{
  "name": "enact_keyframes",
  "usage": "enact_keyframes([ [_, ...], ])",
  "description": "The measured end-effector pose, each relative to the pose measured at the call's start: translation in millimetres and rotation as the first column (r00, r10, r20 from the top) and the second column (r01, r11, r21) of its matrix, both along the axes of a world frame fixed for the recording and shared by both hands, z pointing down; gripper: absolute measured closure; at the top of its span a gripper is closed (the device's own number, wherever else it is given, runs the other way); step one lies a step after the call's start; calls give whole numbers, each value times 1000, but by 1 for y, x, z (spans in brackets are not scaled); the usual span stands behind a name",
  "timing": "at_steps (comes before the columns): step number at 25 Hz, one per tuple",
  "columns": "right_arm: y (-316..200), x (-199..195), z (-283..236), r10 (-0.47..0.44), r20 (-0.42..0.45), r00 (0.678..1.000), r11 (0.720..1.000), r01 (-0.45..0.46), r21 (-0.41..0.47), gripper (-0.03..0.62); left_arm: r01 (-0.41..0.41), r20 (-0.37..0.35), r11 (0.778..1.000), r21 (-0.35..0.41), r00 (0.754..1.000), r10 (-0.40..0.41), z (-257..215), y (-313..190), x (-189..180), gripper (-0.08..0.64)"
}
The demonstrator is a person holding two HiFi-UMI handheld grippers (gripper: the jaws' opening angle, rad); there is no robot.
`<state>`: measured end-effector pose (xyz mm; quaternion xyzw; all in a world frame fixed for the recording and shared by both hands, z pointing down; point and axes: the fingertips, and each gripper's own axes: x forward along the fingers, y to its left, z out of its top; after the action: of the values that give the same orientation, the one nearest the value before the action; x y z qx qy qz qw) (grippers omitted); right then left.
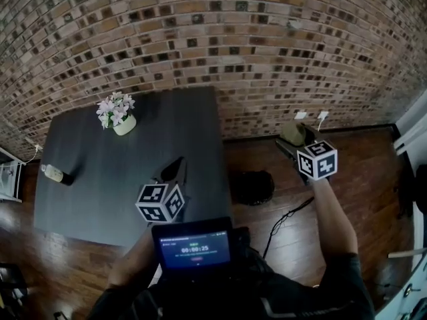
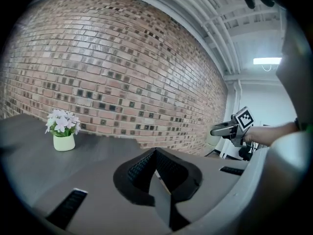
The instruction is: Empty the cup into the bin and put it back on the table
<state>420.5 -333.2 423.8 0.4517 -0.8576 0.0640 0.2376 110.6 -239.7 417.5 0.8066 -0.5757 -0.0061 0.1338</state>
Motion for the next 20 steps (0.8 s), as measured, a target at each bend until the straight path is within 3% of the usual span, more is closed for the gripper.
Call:
enact_keyframes([
  [11, 4, -96, 1, -216, 79, 973, 976, 218, -6, 196, 138, 9, 990, 9, 990, -138, -4, 19, -40, 560],
  [20, 7, -168, 5, -376, 135, 917, 925, 379, 1, 196, 253, 18, 967, 19, 967, -254, -8, 40, -73, 560],
])
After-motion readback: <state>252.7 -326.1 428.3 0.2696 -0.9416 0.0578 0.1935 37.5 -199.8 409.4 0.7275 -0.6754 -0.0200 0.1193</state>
